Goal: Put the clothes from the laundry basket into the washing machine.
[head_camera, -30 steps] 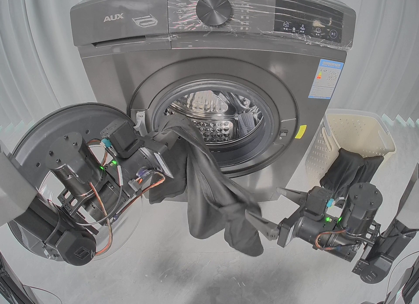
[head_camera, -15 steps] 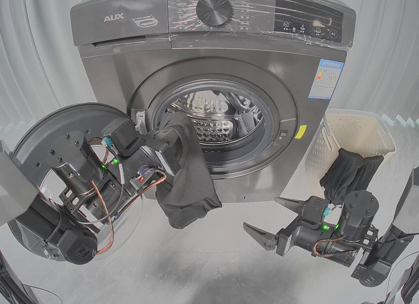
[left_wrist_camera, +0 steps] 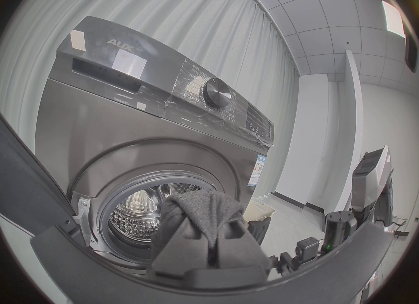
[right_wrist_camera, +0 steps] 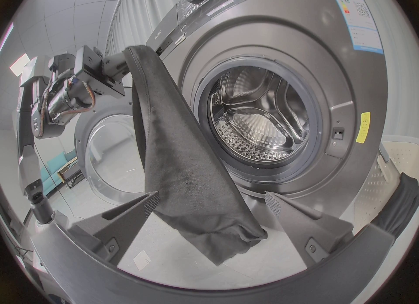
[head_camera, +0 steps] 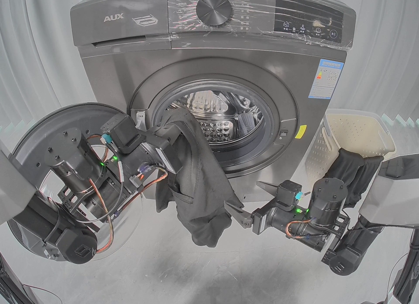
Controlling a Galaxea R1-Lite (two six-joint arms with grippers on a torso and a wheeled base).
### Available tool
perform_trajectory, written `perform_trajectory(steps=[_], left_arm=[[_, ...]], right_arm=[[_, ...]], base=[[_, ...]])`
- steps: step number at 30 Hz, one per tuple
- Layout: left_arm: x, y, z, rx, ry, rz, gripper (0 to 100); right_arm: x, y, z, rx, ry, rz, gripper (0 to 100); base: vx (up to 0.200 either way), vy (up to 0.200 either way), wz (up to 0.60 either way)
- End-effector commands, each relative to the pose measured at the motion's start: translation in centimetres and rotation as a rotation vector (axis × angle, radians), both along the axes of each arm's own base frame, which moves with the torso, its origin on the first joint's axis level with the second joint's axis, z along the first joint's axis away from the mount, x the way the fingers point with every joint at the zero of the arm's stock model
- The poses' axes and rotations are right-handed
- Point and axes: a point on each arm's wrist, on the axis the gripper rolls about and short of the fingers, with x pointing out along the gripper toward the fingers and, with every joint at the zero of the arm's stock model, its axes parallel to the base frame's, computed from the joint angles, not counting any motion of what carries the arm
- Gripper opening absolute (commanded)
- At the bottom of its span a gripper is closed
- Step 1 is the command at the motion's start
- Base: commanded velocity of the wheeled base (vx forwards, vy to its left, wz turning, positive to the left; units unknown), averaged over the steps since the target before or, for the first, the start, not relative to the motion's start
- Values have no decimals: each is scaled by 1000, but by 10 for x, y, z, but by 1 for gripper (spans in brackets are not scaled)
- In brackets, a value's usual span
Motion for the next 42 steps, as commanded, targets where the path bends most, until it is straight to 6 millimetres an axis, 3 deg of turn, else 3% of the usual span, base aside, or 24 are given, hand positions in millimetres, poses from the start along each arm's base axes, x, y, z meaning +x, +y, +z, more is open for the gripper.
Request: perform_trajectory(steps=[1,13,25,42], left_arm=[[-2,-3,2,-5,-5,-11,0],[-4,-12,-3,2,9,-33,0],[0,-18,-4,-2,4,-38,0],[0,-18,5,-23,-22,-35,0]], right_arm=[[14,12,-19,-14,20,7,100],[36,29,-21,20,-18,10,100],[36,50,-29,-3,2,52,100],[55,77,-48,9,-15,64,100]], base=[[0,0,0],[0,0,0],[0,0,0],[0,0,0]])
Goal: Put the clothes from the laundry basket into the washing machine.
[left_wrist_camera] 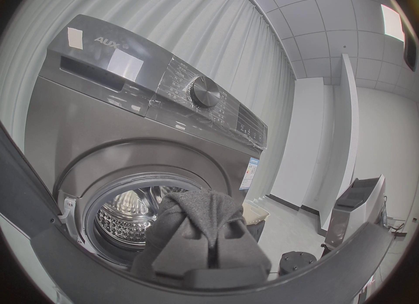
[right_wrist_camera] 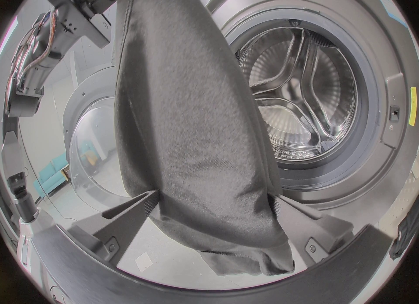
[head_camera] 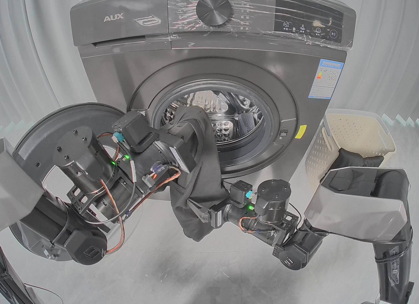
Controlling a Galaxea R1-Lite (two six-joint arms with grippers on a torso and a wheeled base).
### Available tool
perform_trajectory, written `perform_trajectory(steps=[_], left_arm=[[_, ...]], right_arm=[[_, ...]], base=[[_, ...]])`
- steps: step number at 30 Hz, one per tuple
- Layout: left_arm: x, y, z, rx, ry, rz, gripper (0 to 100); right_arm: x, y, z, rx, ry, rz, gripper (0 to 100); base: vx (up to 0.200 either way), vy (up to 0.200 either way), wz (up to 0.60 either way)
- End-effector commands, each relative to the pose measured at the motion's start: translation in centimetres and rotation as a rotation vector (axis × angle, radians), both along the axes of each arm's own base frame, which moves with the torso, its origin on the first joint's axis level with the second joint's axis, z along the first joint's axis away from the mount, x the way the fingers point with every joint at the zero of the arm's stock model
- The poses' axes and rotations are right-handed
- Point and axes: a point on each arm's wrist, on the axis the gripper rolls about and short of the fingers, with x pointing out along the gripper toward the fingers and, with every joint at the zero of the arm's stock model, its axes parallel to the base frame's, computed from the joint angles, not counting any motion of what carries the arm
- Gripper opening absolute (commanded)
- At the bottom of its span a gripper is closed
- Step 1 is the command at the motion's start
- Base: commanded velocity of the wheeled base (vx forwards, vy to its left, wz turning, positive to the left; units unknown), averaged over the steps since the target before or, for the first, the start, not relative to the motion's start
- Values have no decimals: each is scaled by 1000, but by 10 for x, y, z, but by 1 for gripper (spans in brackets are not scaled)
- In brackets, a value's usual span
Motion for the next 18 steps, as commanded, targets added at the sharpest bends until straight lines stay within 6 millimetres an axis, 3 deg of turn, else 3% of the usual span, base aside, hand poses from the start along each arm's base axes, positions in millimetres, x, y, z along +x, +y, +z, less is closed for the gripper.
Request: perform_trajectory(steps=[1,16,17,18], left_arm=[[0,0,3,-7,-7,-1,0],[-5,-4,0,0,2,-22,0],[-5,-4,0,-1,3,-23,0],[-6,-4,-1,-1,4,-22,0]], right_arm=[[3,4,-9,-5,5,-1,100],[18,20,-4,53,-58,-30,100],[18,20,-4,53,-58,-30,0],[18,20,-4,52,-57,-32,0]], base=[[0,0,0],[0,0,0],[0,0,0],[0,0,0]])
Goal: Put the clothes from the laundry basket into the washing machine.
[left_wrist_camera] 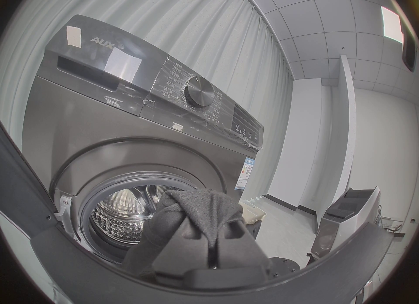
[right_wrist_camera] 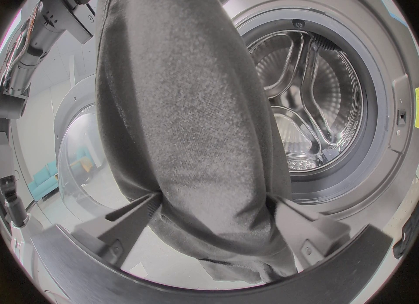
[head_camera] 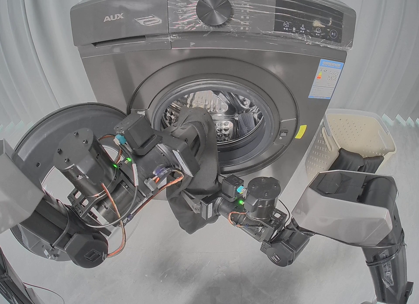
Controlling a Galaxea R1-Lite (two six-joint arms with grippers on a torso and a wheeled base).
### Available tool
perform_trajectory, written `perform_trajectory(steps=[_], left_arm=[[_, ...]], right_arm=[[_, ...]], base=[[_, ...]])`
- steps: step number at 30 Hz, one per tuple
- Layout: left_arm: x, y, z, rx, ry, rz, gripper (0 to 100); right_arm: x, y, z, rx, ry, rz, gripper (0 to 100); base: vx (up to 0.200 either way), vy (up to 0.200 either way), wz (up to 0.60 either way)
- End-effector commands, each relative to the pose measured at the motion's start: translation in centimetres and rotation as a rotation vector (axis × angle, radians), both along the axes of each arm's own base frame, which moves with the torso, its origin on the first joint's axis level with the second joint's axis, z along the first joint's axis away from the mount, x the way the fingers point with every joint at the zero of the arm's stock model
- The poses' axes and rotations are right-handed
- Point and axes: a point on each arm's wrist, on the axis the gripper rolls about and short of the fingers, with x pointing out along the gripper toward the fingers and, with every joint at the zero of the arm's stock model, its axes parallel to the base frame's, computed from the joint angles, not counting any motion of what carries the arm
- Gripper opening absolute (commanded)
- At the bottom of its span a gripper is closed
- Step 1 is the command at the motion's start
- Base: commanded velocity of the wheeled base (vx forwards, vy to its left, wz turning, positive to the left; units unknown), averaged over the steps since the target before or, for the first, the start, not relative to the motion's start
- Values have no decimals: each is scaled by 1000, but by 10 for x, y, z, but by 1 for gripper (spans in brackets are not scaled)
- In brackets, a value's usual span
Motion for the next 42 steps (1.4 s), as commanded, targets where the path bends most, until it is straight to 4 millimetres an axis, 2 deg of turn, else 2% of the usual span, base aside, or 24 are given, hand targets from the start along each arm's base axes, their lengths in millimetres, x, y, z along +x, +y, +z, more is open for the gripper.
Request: perform_trajectory(steps=[1,8,11,15,20,30,32,33,34,37,42], left_arm=[[0,0,0,0,2,-1,0],[2,5,-3,8,13,16,0],[4,16,-8,25,31,51,0],[-3,22,-19,57,74,51,0],[-16,29,-42,124,158,35,0],[-20,35,-65,184,241,44,0],[-21,37,-76,215,279,50,0],[-21,37,-76,215,279,50,0],[-22,38,-87,256,304,51,0],[-23,39,-99,305,335,49,0],[-23,37,-105,320,348,41,0]], right_arm=[[1,0,-2,2,-1,-1,0],[-2,-13,-2,-1,6,-21,0],[-3,-33,16,5,2,-57,0],[3,-56,40,30,-31,-109,0],[5,-69,64,58,-69,-139,0],[1,-78,91,95,-121,-155,0],[0,-81,97,96,-123,-159,0],[0,-81,97,96,-123,-159,0],[0,-82,99,97,-124,-159,0],[-1,-82,100,98,-126,-159,0],[-1,-81,100,102,-127,-160,0]], base=[[0,0,0],[0,0,0],[0,0,0],[0,0,0],[0,0,0],[0,0,0],[0,0,0],[0,0,0],[0,0,0],[0,0,0],[0,0,0]])
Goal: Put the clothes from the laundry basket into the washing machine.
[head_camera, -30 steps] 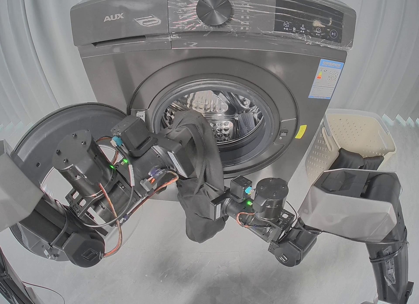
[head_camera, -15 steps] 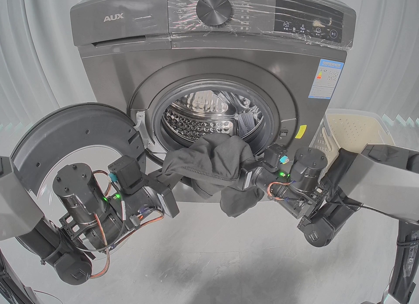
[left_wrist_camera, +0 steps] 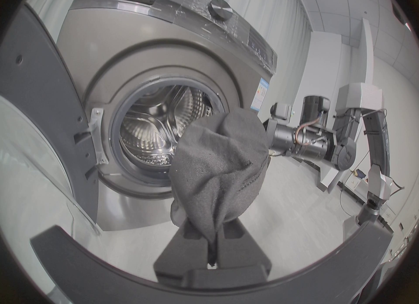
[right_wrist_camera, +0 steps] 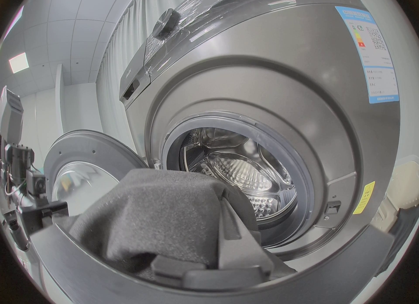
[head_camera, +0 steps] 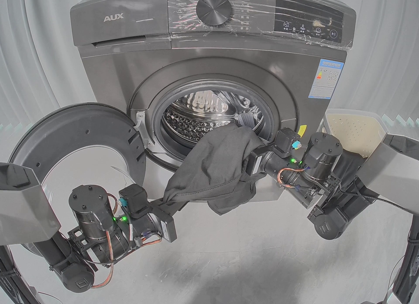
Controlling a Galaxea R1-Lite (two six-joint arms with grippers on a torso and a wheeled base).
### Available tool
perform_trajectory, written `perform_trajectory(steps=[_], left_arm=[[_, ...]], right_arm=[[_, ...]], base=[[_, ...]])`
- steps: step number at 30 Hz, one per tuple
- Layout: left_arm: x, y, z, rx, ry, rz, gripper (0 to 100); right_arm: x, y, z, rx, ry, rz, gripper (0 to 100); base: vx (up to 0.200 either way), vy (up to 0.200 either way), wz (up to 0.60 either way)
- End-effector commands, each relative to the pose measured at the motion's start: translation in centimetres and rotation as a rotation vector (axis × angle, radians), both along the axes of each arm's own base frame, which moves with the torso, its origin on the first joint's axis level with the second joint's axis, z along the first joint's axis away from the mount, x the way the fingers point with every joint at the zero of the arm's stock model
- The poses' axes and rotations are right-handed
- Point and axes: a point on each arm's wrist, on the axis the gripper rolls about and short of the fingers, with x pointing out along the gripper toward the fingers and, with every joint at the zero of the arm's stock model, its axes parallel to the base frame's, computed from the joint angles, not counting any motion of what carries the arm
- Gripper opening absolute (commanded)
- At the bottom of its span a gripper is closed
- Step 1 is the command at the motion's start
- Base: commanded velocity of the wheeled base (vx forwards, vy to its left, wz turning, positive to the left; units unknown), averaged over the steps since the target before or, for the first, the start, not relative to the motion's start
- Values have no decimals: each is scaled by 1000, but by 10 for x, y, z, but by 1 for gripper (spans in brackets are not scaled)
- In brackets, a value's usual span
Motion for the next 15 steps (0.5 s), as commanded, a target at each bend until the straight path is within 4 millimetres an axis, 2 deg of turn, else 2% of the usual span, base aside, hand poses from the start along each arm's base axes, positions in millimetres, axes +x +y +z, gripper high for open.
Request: perform_trajectory(steps=[1,5,11,15], left_arm=[[1,-1,-11,25,34,-3,100],[-3,0,-13,31,48,-6,100],[-29,10,-27,95,135,-76,100],[-31,9,-24,94,119,-113,100]], right_arm=[[-2,0,5,11,-11,-9,0],[-2,0,6,12,-12,-13,0],[1,-4,7,15,-16,-25,0],[-1,-1,5,15,-10,-17,0]], base=[[0,0,0],[0,0,0],[0,0,0],[0,0,0]])
